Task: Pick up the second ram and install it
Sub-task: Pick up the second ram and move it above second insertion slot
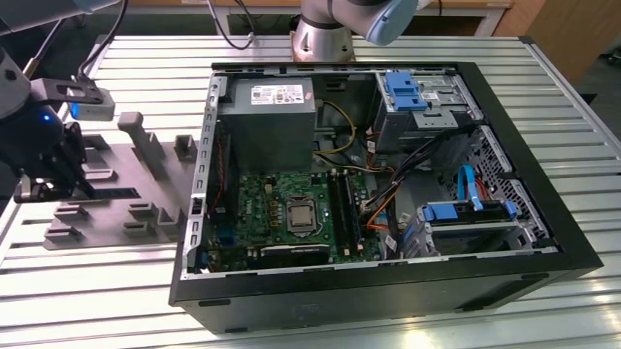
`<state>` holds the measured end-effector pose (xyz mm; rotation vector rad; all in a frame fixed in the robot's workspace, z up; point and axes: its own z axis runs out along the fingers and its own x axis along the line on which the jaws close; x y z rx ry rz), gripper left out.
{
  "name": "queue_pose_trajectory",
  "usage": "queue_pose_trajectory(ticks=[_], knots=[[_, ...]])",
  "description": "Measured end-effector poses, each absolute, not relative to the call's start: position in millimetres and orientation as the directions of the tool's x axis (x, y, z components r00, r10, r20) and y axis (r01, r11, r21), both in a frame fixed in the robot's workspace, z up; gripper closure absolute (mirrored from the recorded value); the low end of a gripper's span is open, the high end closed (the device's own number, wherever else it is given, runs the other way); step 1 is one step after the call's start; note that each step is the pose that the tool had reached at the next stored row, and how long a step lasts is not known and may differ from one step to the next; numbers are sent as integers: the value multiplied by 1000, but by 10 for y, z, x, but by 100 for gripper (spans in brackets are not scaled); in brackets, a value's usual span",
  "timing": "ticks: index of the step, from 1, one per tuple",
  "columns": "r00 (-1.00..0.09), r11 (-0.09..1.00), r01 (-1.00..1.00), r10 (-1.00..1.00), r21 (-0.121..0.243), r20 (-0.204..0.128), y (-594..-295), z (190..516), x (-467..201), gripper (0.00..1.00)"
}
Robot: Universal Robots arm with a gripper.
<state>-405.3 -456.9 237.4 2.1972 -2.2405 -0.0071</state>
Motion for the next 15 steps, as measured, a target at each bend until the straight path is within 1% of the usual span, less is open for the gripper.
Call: queue_pose_trajectory(ticks=[15], knots=[[-19, 19, -1000, -1000, 6, -1, -4569, 2435, -4053, 86]])
